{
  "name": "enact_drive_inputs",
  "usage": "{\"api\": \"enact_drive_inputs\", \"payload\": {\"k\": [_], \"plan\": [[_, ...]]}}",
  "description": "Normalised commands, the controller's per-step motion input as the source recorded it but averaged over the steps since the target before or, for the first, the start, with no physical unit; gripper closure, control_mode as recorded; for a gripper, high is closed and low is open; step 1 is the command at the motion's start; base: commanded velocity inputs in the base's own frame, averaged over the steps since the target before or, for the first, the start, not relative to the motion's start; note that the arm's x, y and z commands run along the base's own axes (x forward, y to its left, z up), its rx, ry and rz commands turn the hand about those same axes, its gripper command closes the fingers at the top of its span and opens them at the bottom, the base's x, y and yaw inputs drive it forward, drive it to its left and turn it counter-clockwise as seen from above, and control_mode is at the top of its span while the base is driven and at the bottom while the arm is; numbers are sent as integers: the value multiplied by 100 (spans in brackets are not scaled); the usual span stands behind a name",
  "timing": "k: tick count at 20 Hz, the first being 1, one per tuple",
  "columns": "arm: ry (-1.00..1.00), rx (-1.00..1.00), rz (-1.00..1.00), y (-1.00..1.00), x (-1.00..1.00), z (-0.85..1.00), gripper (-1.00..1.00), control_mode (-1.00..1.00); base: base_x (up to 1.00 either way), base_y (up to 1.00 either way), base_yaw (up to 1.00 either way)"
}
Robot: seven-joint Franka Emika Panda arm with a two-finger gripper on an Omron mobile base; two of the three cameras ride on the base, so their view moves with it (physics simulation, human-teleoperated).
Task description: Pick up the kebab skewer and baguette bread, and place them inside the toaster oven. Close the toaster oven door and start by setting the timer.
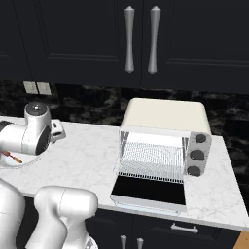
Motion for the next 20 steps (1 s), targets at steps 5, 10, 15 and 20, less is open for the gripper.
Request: {"api": "enact_drive_inputs", "payload": {"k": [5, 10, 15, 20], "plan": [[0, -11, 38, 100, 32, -8, -100, -100, 0, 0, 0], [3, -14, 28, 86, 38, -4, -100, -100, 0, 0, 0], [6, -19, 10, 60, 23, 0, -100, -100, 0, 0, 0], [4, -17, 11, 37, 20, -3, -100, -100, 0, 0, 0]]}}
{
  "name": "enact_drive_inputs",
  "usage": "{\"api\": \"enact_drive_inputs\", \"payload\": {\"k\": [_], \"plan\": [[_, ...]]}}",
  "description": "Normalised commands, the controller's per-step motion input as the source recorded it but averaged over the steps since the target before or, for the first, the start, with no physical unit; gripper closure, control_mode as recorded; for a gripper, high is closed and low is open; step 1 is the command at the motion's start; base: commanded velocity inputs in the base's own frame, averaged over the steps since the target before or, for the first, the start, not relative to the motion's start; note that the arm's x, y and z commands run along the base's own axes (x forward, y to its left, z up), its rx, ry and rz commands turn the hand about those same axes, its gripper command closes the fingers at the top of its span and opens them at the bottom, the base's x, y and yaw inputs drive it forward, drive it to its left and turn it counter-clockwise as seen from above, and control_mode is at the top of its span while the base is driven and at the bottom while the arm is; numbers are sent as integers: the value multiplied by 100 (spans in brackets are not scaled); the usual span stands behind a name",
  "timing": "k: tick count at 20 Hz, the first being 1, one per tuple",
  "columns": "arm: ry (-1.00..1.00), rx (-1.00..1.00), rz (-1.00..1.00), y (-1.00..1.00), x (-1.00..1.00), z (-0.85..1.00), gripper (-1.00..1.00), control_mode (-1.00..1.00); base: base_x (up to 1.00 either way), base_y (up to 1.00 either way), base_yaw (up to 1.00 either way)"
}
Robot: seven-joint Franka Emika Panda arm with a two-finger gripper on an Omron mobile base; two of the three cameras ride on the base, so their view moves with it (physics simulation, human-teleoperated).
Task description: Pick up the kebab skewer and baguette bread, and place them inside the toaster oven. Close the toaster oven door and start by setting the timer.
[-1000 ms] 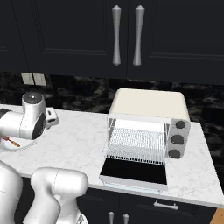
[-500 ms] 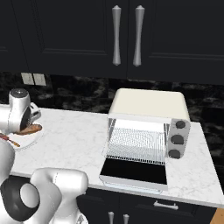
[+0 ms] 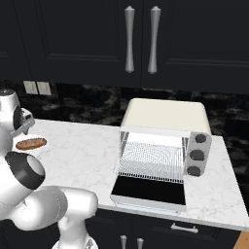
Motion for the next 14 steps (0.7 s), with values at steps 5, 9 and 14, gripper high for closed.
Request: {"api": "enact_drive_inputs", "payload": {"k": [5, 9, 14], "plan": [[0, -10, 15, 6, 20, -18, -100, -100, 0, 0, 0], [0, -1, 32, 0, 41, -38, -100, -100, 0, 0, 0], [0, 0, 37, 0, 40, -45, -100, -100, 0, 0, 0]]}}
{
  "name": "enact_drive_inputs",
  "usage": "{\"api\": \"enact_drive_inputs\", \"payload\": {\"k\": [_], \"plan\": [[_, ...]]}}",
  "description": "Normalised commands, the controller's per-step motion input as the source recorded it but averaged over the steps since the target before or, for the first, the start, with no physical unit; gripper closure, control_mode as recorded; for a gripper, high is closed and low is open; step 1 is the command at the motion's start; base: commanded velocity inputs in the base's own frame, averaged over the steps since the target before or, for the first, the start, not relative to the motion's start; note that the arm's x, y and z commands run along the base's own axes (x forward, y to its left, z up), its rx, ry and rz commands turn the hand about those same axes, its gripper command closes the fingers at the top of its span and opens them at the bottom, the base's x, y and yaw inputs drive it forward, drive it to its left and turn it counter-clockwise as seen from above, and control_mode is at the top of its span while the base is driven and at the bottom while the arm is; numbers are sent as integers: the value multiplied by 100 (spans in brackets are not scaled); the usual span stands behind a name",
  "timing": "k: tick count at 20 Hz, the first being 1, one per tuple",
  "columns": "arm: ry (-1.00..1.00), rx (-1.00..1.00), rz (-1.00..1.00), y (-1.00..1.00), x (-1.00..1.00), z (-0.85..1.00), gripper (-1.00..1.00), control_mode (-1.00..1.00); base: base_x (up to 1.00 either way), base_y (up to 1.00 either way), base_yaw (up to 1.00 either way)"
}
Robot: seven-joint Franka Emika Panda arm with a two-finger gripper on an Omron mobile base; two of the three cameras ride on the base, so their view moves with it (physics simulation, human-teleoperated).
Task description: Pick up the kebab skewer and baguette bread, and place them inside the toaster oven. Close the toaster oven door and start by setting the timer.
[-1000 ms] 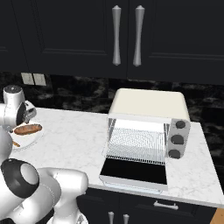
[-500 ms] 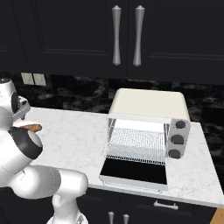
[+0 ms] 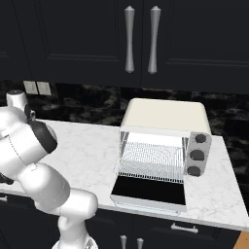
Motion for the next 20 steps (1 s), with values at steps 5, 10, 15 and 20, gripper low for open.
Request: {"api": "enact_drive_inputs", "payload": {"k": [5, 10, 15, 20], "plan": [[1, -2, 23, 0, 41, -15, -100, -100, 0, 0, 0], [0, 0, 26, 8, 33, -27, -100, -100, 0, 0, 0], [-2, 0, 24, 17, 3, -17, -100, -100, 0, 0, 0], [-14, 0, 12, 10, -8, 0, -100, -100, 0, 0, 0]]}}
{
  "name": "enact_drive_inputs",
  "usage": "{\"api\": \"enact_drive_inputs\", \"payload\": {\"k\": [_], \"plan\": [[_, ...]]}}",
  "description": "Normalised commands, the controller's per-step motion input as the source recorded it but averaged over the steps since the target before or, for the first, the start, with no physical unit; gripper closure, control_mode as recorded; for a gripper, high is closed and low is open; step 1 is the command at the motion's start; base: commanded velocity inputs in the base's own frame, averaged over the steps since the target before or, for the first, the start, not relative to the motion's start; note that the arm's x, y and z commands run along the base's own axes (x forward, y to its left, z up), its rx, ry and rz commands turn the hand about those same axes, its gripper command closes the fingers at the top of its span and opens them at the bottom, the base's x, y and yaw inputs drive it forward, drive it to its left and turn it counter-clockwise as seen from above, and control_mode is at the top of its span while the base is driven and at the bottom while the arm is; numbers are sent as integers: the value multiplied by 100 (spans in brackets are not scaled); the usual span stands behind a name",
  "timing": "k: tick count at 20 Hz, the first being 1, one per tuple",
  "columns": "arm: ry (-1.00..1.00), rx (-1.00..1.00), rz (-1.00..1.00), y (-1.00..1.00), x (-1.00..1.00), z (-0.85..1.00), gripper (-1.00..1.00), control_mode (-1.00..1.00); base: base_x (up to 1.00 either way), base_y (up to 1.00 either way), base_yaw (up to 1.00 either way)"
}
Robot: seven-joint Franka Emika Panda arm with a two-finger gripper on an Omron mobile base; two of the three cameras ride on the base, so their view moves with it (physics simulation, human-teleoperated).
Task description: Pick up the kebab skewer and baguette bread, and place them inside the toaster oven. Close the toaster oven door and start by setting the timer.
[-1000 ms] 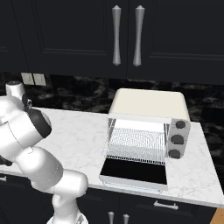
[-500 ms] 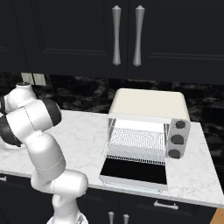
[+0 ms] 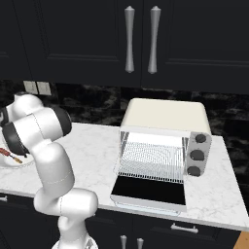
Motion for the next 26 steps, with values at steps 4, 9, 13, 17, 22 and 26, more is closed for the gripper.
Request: {"api": "enact_drive_inputs", "payload": {"k": [4, 9, 13, 17, 22, 26], "plan": [[-18, 0, 9, 1, -14, -20, -100, -100, 0, 0, 0], [-2, 3, 10, 0, -8, -8, -100, -100, 0, 0, 0], [4, 2, 14, 0, 14, 0, -100, -100, 0, 0, 0], [2, 0, 10, 0, 22, -3, -100, -100, 0, 0, 0], [0, 0, 0, 1, 7, -24, -100, -100, 0, 0, 0], [0, 0, 0, 7, 0, -22, -100, -100, 0, 0, 0]]}}
